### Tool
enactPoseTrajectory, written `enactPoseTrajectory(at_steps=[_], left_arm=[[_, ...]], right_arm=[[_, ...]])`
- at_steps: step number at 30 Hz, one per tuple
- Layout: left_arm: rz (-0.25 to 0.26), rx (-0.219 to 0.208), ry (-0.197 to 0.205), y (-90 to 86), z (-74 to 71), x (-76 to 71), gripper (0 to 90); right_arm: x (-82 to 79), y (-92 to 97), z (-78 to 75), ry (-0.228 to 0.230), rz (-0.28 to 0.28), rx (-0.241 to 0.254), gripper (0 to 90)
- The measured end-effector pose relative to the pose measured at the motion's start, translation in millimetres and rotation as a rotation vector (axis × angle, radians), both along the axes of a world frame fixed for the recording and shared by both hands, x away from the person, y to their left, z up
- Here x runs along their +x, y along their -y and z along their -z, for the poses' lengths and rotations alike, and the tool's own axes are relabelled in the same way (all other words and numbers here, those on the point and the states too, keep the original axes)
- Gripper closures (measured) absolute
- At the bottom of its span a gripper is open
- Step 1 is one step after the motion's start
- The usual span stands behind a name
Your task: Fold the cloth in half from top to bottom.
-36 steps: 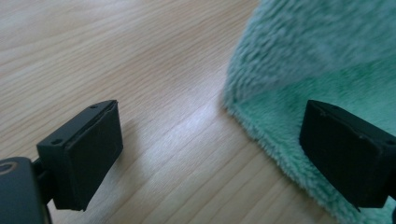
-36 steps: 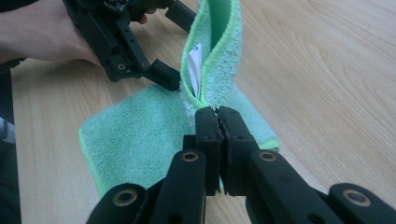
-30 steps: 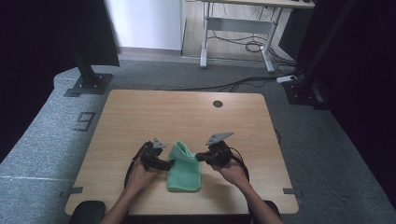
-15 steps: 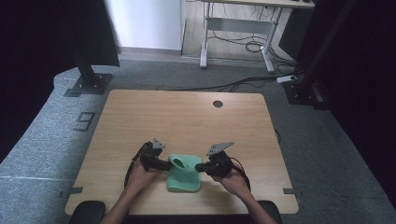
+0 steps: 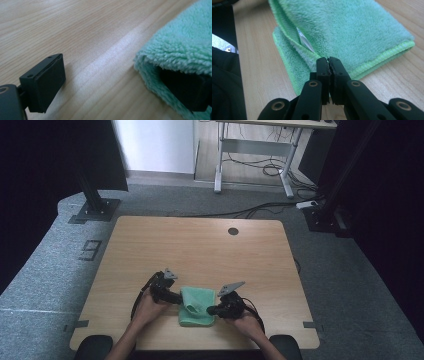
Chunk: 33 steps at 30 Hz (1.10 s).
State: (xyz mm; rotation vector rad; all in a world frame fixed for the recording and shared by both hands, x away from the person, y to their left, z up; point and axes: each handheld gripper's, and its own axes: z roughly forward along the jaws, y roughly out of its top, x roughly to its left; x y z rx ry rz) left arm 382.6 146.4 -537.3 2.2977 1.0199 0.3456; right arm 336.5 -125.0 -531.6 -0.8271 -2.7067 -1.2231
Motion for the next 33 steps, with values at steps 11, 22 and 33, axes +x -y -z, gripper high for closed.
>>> enactPoseTrajectory(at_steps=[11, 22, 33], left_arm=[[0.017, 0.080, -0.019, -10.9, -2.3, -16.0, 8.4], [-0.014, 0.048, -0.009, -6.7, 0.3, -16.9, 8.6], [-0.007, 0.026, -0.028, -8.7, 0.5, -15.8, 10.0]], right_arm=[[-0.9, -1.0, 4.6, -0.007, 0.008, 0.004, 85.8], [-11.3, -0.6, -11.9, 0.028, -0.002, 0.021, 85.4], [-19.6, 1.2, -1.5, 0.003, -0.009, 0.000, 84.4]])
